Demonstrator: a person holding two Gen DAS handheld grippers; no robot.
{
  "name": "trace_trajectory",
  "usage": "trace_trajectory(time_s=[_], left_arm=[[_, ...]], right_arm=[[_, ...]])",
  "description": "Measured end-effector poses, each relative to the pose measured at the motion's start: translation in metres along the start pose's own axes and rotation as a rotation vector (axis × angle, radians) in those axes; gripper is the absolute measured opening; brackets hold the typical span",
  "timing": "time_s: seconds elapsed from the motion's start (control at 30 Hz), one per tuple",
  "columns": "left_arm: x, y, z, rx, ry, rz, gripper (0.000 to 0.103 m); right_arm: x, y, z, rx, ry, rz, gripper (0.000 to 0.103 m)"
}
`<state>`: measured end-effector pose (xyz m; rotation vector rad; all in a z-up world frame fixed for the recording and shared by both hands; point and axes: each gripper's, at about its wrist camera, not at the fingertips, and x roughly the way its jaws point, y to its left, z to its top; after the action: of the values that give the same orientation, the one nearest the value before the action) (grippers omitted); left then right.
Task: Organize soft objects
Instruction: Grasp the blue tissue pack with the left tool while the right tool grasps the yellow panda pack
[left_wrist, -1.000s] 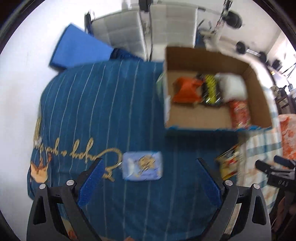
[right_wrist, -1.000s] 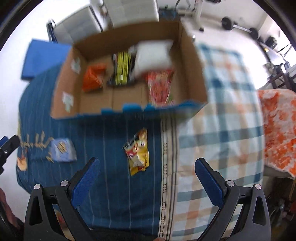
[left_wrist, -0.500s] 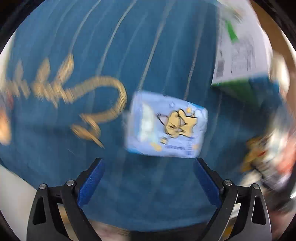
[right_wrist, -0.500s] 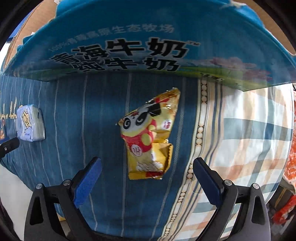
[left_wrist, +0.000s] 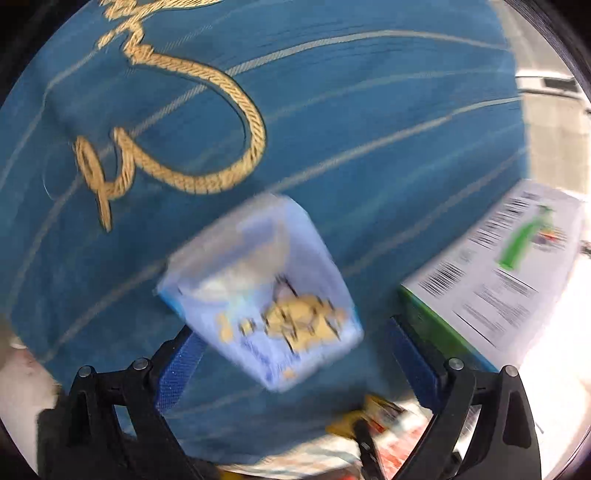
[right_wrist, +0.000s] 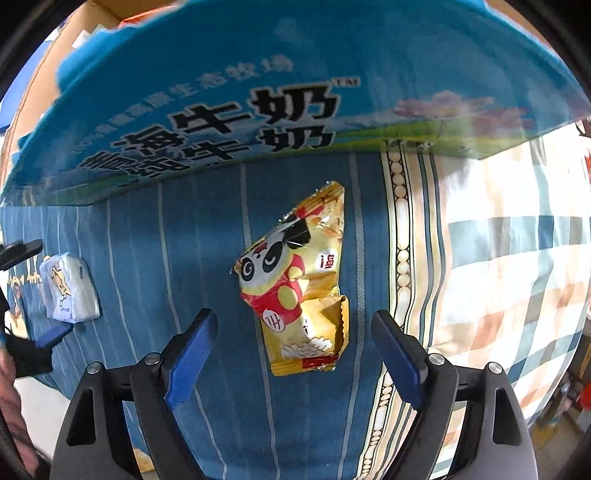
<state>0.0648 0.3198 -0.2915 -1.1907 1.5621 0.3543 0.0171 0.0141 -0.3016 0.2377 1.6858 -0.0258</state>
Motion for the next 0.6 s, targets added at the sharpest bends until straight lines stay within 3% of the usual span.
trace_trajectory(time_s=[0.03,0.17,0.27,0.43,0.53,0.6], left_arm=[[0.005,-0.003,0.004,0.005,-0.01,0.064,0.096],[0.018,-0.009,0.007,0.049,-0.028,0.162,0.083],[0.022,-0.02,-0.001,0.217,-0.047,0.243,0.08],[0.038,-0.034,-0.04,0.62,-0.073,0.486,0.08],[0.05,-0.04,-0.067,0.829,-0.092,0.612,0.08],[0.057,-0.04,-0.076,0.875,-0.104,0.634,0.08]], right_arm=[[0.001,-0.005,0.004,0.006,0.002,0.003,0.082],[0.009,-0.01,-0.002,0.02,0.016,0.011,0.061],[0.009,-0.029,-0.011,0.003,0.026,0.02,0.06],[-0.004,-0.049,-0.019,-0.014,0.03,0.08,0.06],[-0.015,-0.053,-0.018,-0.041,-0.009,0.078,0.068],[-0.016,-0.05,-0.013,-0.055,-0.02,0.08,0.07]])
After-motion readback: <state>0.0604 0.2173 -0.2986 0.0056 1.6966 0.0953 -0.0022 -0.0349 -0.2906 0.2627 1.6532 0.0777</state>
